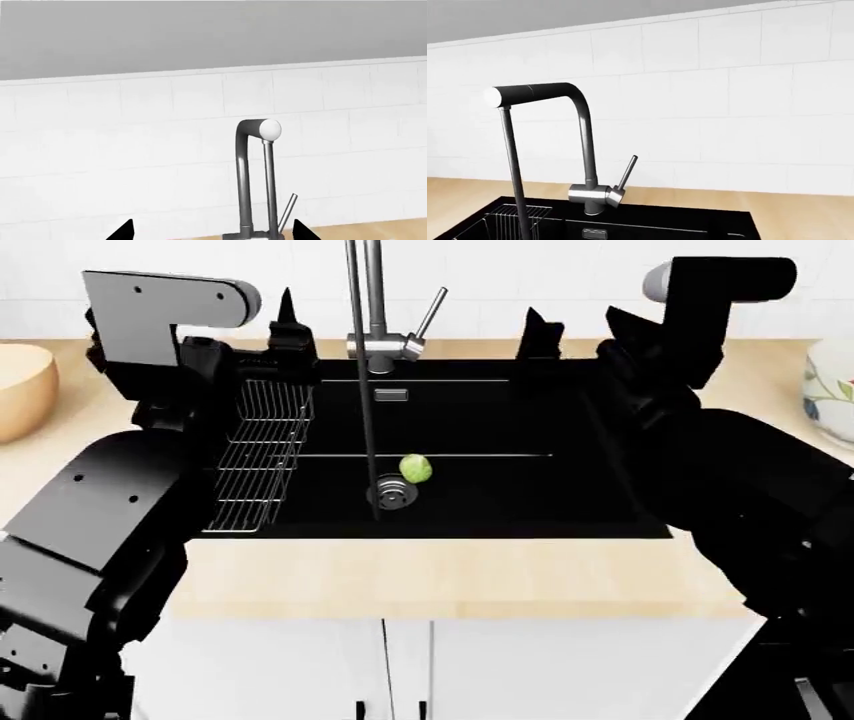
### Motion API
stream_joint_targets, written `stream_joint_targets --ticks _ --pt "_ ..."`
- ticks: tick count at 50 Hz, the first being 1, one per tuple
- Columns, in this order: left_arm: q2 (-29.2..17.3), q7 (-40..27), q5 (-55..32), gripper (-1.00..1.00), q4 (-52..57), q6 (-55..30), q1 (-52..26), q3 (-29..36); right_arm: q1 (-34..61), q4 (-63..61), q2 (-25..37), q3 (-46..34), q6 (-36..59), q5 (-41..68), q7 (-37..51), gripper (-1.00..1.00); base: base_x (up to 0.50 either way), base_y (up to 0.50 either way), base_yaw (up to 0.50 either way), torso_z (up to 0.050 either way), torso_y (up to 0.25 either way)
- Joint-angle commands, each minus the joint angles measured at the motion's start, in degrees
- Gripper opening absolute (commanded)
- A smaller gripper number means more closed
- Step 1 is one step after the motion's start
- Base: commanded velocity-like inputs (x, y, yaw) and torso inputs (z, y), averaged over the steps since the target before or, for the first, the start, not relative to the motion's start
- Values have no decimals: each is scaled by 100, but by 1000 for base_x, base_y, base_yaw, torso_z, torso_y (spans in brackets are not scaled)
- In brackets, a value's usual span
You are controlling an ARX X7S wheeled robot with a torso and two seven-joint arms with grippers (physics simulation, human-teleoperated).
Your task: Pick the peachs and avocados from the sink and place them in one bowl. Place the brussel sprout in the other bowl. Then turn off the sink faucet.
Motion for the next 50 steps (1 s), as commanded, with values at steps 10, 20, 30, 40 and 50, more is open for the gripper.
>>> stream_joint_targets --ticks 10,20,30,40,50 --pt "265 296 537 100 -2779 166 -1383 250 2284 5093 -1796 -951 -19 -1105 -2046 100 0 0 0 0 0" --pt "693 787 861 100 -5249 933 -2508 398 2903 7635 -2776 -1030 -937 -1756 -3044 100 433 0 0 0 0" --pt "826 833 1089 100 -6094 1255 -2730 559 2807 7637 -2855 -100 -816 -2691 -3086 100 500 0 0 0 0" --pt "793 751 1018 100 -6207 1225 -2667 462 2757 7635 -2936 594 -732 -3452 -3252 100 500 0 0 0 0" --pt "773 683 977 100 -6187 1228 -2640 406 2755 7632 -2963 1087 -678 -3905 -3368 100 500 0 0 0 0"
